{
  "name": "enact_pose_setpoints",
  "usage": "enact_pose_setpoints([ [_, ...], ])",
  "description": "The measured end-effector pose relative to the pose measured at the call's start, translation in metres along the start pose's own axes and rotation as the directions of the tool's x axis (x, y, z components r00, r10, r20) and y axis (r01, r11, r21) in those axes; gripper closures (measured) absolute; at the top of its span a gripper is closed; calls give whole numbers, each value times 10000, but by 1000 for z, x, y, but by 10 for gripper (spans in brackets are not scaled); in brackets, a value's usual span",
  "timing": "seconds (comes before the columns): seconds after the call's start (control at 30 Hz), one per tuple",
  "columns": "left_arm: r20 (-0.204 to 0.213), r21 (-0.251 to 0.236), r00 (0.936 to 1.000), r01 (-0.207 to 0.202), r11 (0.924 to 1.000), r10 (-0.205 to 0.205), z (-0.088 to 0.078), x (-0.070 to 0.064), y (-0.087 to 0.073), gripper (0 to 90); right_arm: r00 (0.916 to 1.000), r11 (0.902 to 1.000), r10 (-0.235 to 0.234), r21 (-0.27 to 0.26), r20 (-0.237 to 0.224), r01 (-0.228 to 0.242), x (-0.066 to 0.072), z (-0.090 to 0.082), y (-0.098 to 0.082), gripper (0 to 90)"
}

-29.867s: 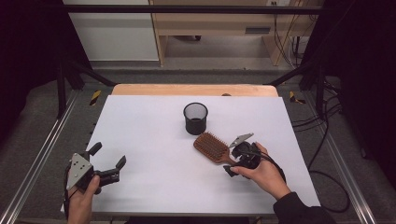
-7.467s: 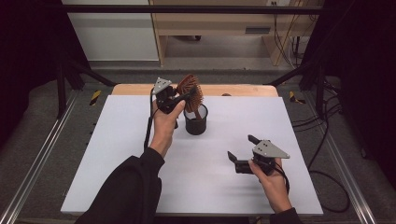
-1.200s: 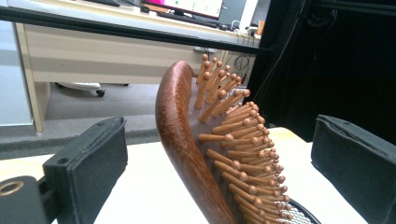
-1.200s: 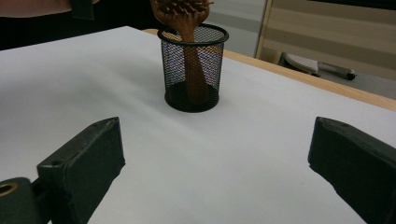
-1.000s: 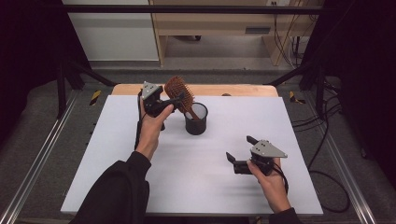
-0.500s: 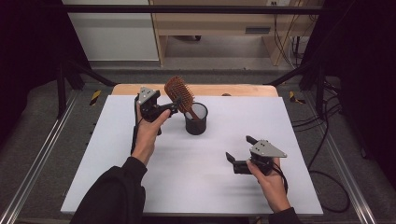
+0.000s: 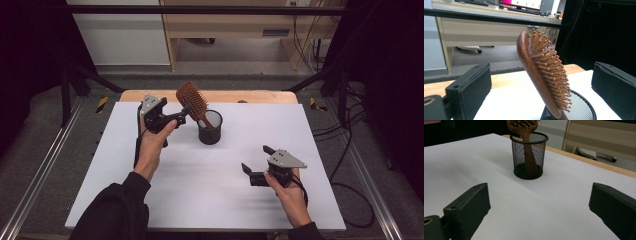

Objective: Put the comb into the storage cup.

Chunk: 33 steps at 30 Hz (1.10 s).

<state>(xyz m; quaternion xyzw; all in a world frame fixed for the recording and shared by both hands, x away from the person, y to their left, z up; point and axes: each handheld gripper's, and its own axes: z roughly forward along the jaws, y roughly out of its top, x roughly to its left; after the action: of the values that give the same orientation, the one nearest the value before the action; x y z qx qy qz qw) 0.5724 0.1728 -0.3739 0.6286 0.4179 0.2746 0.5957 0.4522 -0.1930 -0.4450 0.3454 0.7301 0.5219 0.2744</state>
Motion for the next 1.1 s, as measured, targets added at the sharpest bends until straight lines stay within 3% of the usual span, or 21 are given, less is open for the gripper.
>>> enact_pose_setpoints([
  [0.17, -118, 0, 9999, 48, 10000, -48, -9, 2, -2, 31, 10000, 10000, 52, -65, 82, -52, 1, -1, 2, 38],
  [0.47, -175, 181, 9993, -330, 9993, 333, -26, 2, -3, 29, 10000, 10000, 61, -24, -41, -61, 4, 0, 2, 38],
  [0.6, -239, 175, 9994, -237, 9996, 241, -32, 1, -3, 29, 10000, 10000, 47, 31, 52, -47, 3, -1, 2, 38],
  [1.1, 46, 302, 9970, -772, 9966, 771, -54, -7, -2, 24, 9999, 9999, 144, 52, 92, -145, 1, -2, 2, 40],
])
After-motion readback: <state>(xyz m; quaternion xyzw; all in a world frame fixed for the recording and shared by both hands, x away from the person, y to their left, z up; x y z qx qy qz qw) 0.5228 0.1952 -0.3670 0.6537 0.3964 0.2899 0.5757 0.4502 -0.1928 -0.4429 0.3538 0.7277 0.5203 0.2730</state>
